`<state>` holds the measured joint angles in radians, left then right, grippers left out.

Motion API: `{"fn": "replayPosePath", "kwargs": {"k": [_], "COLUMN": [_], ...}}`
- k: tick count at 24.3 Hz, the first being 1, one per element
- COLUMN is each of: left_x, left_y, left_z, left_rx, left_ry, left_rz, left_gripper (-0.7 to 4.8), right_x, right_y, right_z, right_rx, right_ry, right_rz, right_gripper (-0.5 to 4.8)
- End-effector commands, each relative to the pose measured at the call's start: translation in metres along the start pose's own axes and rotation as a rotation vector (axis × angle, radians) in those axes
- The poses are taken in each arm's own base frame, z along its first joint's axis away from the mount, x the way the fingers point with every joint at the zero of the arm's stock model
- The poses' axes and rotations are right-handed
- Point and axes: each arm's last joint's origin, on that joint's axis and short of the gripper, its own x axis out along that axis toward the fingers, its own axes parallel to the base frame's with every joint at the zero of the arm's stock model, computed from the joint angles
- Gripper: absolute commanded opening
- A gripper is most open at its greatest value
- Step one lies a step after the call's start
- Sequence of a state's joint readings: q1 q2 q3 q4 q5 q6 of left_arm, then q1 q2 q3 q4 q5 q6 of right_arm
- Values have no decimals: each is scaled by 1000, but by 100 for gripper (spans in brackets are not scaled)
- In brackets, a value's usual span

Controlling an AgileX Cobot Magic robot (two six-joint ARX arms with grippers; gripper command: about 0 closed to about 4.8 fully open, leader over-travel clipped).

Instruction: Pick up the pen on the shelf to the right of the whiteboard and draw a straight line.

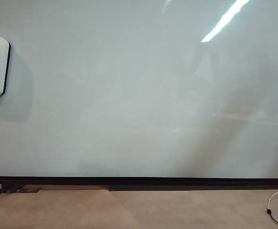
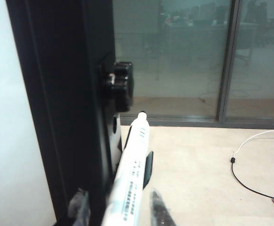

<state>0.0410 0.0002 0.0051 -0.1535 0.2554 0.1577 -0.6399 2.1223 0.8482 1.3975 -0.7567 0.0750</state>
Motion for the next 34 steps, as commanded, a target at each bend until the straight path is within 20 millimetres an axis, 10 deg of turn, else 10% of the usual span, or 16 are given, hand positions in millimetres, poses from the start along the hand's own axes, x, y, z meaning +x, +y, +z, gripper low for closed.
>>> {"fn": "replayPosePath", "kwargs": {"k": [1, 23, 34], "left_x": [0, 0, 0], "left_y": [0, 0, 0], "left_z": [0, 0, 0], "left_rx": [2, 2, 5], "left_ry": [4, 4, 4], "left_rz": [-13, -13, -14], "left_gripper": [-5, -5, -5], "right_x": [1, 0, -18], "right_y": [0, -1, -18], "right_z": [3, 4, 44], "right_rx": [-12, -14, -75], "right_ry": [-15, -17, -74], "right_rz": [6, 5, -71], "right_gripper": [163, 40, -2]}}
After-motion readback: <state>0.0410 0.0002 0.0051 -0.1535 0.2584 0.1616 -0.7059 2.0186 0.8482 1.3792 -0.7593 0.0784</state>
